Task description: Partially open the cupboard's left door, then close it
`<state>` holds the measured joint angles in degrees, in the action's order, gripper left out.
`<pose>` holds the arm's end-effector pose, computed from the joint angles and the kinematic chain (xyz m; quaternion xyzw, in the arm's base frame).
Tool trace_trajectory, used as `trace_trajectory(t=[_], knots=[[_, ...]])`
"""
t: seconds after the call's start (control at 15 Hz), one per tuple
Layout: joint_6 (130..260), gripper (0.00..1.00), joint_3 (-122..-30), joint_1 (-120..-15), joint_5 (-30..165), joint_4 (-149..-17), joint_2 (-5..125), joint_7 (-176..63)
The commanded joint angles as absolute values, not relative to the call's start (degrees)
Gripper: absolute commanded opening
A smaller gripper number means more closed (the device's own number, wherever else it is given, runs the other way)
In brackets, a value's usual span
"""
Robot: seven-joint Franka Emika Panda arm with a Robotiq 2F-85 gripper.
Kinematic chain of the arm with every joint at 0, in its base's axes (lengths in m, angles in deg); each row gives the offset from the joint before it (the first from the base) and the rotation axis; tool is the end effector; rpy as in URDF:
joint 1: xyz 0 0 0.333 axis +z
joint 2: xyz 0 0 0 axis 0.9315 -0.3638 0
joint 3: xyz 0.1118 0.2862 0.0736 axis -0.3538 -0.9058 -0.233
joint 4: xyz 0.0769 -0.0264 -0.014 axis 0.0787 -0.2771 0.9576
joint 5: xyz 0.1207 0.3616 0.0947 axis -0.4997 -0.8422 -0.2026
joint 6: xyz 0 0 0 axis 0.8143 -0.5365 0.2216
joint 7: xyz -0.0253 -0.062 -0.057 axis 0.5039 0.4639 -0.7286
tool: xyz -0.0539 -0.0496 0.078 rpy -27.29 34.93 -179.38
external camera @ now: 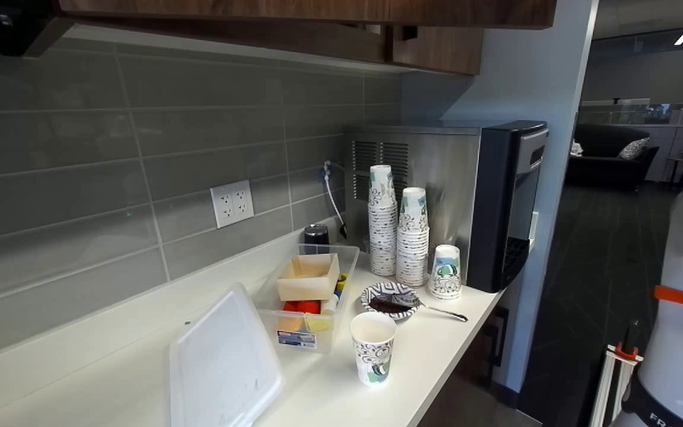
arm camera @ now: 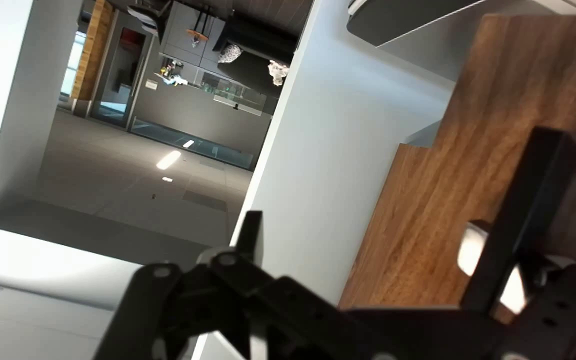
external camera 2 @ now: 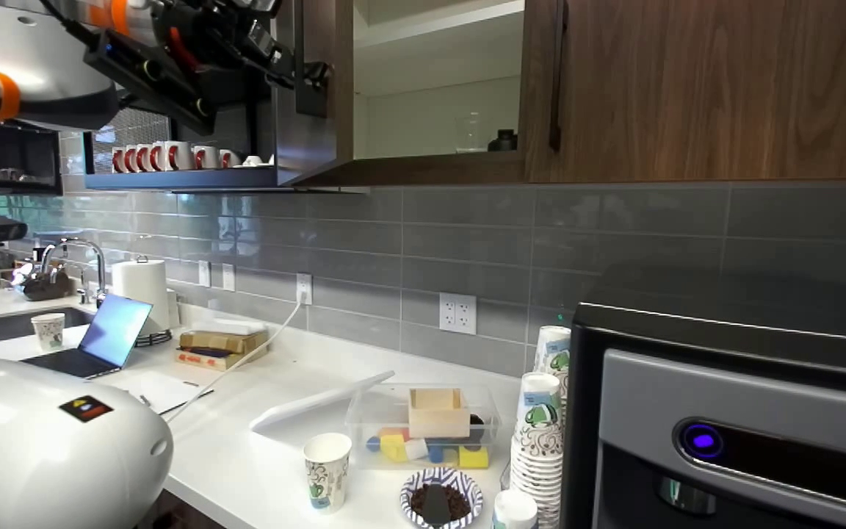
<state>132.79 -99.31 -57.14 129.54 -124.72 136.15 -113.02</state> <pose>0.1795 0.0650 0.7207 0.6673 -0.3954 0.4131 0.4772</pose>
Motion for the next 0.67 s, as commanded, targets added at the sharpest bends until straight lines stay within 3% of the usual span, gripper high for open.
trace_trajectory(t=[0.0, 0.6], knots=[[137.5, 1.0, -94.0, -56.0, 137.1, -123.1, 134.9, -110.5], [160.0, 1.0, -81.3, -57.2, 143.9, -116.8, 128.5, -106.6]])
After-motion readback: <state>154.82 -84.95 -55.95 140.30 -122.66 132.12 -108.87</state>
